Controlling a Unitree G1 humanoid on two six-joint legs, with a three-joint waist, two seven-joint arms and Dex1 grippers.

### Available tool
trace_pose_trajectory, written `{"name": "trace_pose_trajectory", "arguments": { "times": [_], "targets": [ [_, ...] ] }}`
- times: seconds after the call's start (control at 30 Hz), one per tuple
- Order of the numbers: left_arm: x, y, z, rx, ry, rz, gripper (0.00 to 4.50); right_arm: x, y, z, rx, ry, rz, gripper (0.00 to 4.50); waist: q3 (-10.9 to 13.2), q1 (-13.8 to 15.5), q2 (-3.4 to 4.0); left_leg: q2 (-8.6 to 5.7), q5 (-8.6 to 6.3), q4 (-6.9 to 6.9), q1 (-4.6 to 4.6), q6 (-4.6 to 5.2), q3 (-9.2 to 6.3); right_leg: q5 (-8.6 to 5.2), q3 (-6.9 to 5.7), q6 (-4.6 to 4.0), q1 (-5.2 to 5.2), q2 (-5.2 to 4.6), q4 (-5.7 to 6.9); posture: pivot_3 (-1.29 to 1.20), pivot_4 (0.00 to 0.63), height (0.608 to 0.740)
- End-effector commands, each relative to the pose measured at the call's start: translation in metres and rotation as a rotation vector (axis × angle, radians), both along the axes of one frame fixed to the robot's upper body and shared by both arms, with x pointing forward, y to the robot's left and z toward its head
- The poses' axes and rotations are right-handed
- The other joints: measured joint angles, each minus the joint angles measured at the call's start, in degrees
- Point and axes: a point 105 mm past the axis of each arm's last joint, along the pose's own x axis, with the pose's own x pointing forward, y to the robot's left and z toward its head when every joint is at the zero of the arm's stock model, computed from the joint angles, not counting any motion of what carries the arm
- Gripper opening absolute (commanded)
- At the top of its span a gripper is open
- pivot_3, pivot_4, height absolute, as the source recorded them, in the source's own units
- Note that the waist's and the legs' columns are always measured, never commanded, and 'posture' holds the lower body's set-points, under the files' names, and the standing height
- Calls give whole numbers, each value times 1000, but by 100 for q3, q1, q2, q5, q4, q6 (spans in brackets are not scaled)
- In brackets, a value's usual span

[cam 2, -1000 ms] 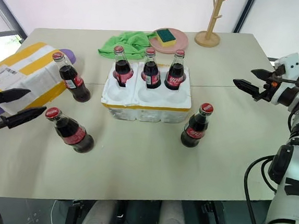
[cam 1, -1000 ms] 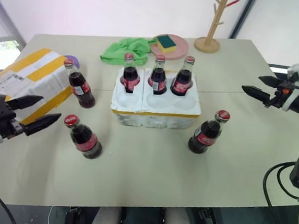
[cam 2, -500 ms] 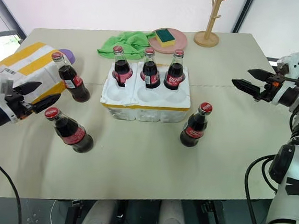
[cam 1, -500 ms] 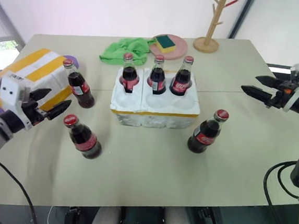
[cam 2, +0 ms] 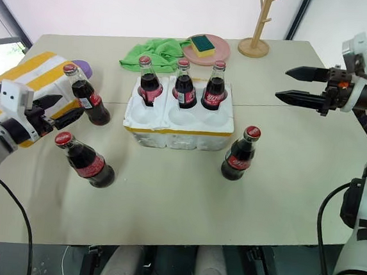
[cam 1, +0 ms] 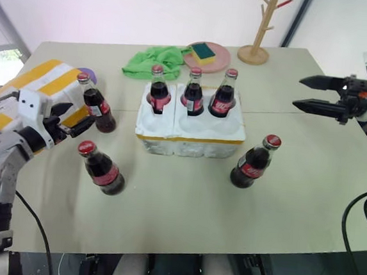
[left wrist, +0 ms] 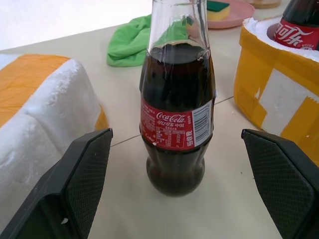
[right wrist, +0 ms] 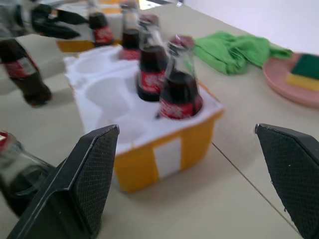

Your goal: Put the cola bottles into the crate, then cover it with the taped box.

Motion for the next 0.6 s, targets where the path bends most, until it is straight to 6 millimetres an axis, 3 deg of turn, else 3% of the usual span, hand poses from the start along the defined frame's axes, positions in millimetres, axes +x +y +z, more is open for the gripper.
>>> {"name": "trace_pose_trajectory", "arguments": {
  "times": [0.03,0.23,0.6],
  "targets": [
    [4,0,8,17,-41,-1,4338,-16,18,26,-4,-43,109,4500,0,8,0,0,0,0,-1,0,0,0,0,0,-1,0,0,0,150,740],
    [16,-2,6,2,-60,25,4338,-28,34,26,-16,-29,202,4500,0,98,0,1,0,5,-1,0,0,1,0,1,-1,0,0,0,150,740],
    [36,-11,9,-10,-84,27,4338,-29,35,21,-5,-18,215,4500,0,171,-1,-1,0,5,-10,0,1,4,-1,2,-6,0,-4,0,150,740]
  ]
}}
